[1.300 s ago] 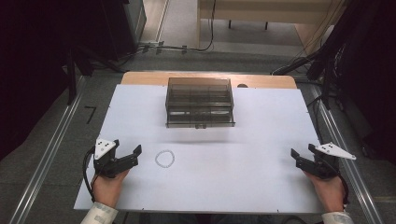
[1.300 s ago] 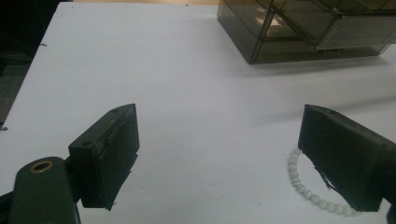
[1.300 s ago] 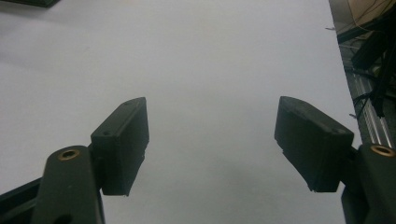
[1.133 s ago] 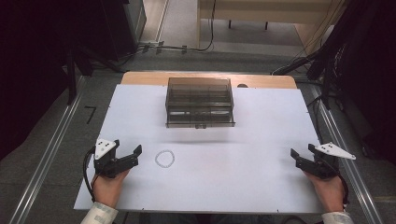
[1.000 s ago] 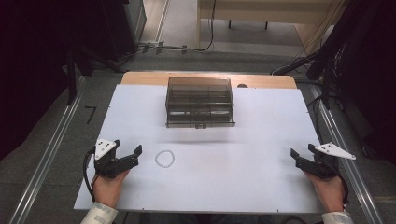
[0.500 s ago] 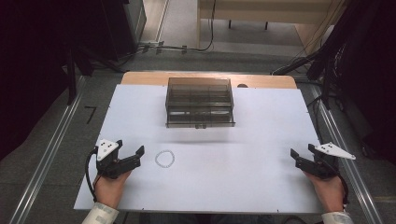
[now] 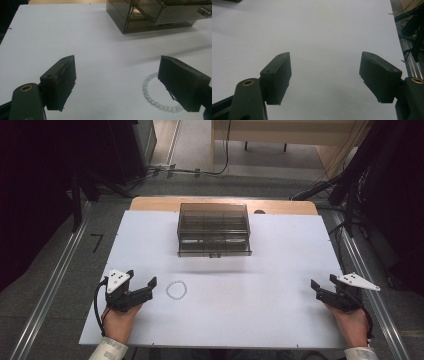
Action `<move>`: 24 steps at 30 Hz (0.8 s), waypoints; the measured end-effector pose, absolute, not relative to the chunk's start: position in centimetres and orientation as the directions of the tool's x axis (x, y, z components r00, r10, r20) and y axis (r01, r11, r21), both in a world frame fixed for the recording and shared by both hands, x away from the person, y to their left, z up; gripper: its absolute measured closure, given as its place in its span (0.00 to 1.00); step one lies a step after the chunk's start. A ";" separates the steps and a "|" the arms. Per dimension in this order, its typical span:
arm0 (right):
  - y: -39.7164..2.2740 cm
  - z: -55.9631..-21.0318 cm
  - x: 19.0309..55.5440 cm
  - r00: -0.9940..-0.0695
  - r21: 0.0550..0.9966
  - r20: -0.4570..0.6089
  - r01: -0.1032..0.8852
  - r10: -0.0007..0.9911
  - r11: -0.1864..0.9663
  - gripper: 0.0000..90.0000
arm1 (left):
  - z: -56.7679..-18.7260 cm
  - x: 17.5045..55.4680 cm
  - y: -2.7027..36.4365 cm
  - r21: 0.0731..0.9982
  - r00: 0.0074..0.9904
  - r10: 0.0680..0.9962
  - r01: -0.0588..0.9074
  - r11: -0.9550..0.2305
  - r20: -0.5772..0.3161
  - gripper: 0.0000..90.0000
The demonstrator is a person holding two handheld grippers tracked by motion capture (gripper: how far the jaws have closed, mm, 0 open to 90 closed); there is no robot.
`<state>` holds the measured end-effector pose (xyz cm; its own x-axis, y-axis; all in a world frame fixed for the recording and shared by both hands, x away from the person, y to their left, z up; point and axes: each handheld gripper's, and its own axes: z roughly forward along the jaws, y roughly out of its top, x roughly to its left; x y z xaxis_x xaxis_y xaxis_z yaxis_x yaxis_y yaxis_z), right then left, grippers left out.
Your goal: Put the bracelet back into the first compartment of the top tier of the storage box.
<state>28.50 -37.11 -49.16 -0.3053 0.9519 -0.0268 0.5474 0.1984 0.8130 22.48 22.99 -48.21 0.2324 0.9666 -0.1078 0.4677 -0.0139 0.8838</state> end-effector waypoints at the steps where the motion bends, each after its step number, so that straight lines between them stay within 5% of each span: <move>1: -37.1 -49.2 28.5 -0.307 0.814 -0.031 0.545 0.951 0.202 0.27 | -48.2 22.5 23.0 0.882 0.234 0.966 0.470 -0.015 -0.109 0.18; 24: -37.0 -49.2 28.5 -0.310 0.812 -0.031 0.547 0.950 0.205 0.26 | -48.8 23.0 21.6 0.862 0.292 0.952 0.501 -0.070 -0.092 0.22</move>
